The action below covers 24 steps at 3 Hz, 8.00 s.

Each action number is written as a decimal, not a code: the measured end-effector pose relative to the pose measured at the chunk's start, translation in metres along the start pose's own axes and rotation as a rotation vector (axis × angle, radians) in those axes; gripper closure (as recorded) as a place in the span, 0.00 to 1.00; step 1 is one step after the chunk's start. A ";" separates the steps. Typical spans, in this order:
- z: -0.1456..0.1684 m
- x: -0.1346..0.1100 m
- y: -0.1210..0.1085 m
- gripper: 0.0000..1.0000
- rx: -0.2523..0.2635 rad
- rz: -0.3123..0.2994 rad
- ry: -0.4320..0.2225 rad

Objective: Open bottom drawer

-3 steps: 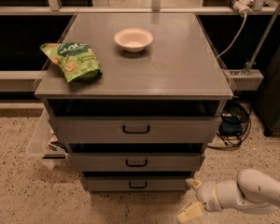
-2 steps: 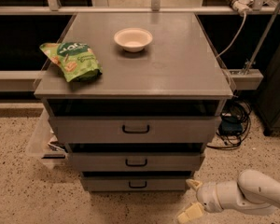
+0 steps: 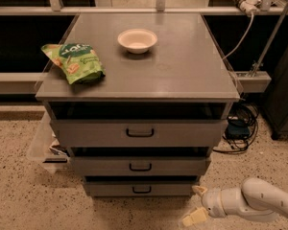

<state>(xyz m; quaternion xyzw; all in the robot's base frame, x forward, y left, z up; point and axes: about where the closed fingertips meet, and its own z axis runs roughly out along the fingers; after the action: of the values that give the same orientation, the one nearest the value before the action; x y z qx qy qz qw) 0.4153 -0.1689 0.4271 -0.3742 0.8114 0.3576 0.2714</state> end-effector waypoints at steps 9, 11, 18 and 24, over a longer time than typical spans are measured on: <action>0.134 0.069 -0.168 0.00 0.135 -0.033 -0.217; 0.141 0.064 -0.178 0.00 0.158 -0.041 -0.216; 0.162 0.056 -0.208 0.00 0.162 -0.034 -0.153; 0.111 0.104 -0.117 0.00 -0.001 0.473 0.010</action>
Offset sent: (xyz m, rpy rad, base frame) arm 0.0708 -0.0233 -0.1898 0.0572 0.0402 -0.1903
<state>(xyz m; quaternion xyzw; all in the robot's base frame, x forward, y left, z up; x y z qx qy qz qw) 0.4685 -0.1791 0.2426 -0.1758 0.8777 0.4097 0.1760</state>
